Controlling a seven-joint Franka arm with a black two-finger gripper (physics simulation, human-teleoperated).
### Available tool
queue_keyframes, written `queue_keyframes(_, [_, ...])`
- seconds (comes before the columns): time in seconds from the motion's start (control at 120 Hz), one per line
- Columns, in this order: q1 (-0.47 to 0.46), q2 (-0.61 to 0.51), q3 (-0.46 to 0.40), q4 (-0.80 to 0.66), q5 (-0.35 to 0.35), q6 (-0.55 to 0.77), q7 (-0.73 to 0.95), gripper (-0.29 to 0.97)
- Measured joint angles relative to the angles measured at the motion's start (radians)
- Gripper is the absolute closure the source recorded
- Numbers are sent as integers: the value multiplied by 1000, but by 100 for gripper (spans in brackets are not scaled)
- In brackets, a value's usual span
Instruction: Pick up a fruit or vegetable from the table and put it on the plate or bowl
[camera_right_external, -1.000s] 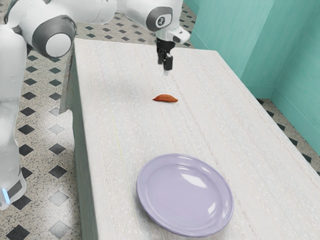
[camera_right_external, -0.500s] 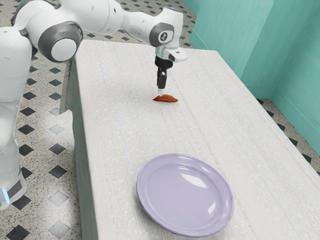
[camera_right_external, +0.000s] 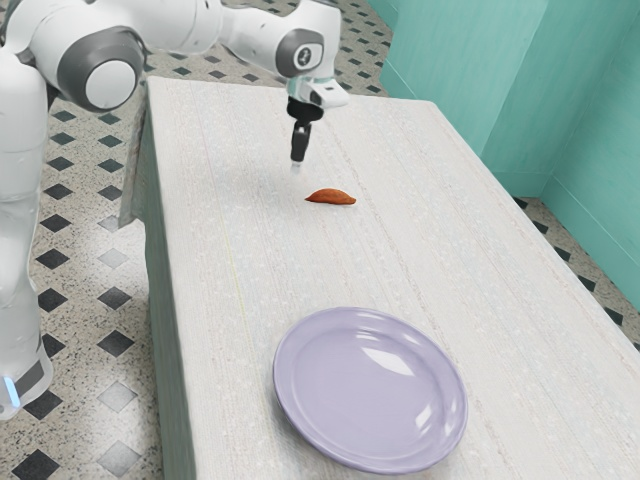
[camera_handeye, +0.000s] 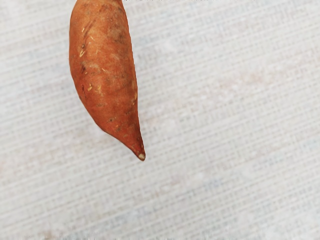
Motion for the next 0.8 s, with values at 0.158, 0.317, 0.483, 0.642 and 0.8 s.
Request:
queue_keyframes(0.158, [-1, 116, 2, 130, -22, -1, 32, 0])
queue_keyframes(0.317, [-2, 183, -16, 194, -70, -2, 71, 0])
queue_keyframes(0.483, [-1, 210, -23, 193, -105, -2, 107, 0])
queue_keyframes(0.642, [-1, 221, -30, 183, -128, -3, 133, 0])
queue_keyframes(0.8, [-1, 227, -30, 165, -148, -2, 153, 0])
